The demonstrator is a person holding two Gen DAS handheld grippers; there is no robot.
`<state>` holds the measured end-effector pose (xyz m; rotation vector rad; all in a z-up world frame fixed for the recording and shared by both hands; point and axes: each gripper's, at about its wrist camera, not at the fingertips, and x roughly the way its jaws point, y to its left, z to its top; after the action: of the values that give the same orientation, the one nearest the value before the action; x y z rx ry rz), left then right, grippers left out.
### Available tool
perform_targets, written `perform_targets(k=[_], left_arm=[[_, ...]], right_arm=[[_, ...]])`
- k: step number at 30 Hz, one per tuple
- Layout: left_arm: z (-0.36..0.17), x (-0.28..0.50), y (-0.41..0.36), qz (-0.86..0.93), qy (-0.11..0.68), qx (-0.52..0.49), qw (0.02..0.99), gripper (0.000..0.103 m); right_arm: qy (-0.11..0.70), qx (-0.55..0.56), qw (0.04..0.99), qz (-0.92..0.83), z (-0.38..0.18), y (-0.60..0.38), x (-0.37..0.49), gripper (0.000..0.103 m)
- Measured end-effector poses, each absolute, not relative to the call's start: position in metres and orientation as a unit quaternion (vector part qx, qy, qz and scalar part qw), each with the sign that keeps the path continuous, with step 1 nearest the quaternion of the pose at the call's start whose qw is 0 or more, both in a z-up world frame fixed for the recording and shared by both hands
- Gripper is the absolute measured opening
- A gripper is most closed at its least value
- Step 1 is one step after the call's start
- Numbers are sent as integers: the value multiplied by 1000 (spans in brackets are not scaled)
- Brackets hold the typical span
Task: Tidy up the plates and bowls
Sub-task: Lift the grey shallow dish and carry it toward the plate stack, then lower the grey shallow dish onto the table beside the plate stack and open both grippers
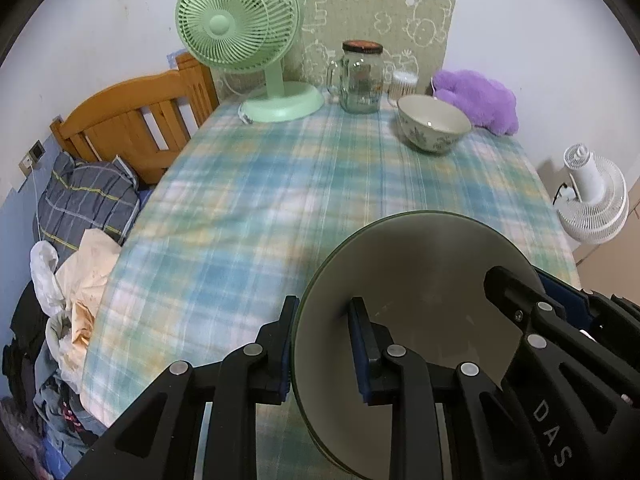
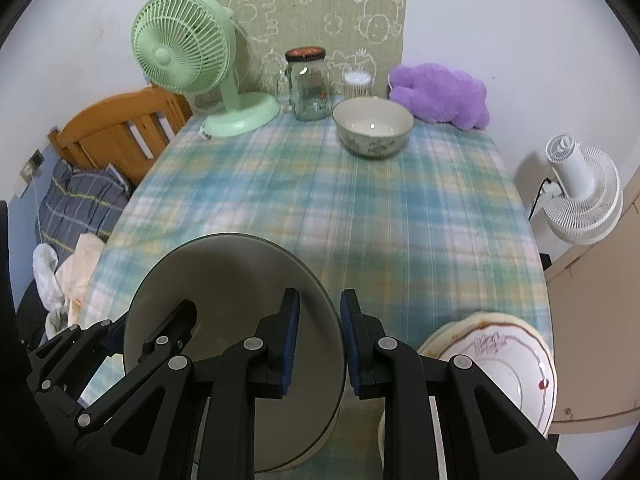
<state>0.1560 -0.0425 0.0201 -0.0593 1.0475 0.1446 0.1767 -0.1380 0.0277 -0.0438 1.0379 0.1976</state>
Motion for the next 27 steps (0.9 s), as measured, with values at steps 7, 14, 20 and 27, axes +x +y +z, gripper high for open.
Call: perform_targets(k=[7, 14, 20, 27], left_arm=[[2, 148, -44, 71, 521, -32, 850, 23], [-11, 145, -41, 74, 537, -35, 840, 23], [-23, 145, -37, 71, 551, -39, 831, 23], [-32, 148, -39, 61, 559, -36, 826, 23]], right_arm=[[516, -29, 850, 100, 8, -140, 167, 25], [533, -31, 839, 101, -5, -137, 166, 25], [543, -41, 833, 98, -14, -131, 166, 25], [554, -45, 827, 86, -24, -131, 169, 25]])
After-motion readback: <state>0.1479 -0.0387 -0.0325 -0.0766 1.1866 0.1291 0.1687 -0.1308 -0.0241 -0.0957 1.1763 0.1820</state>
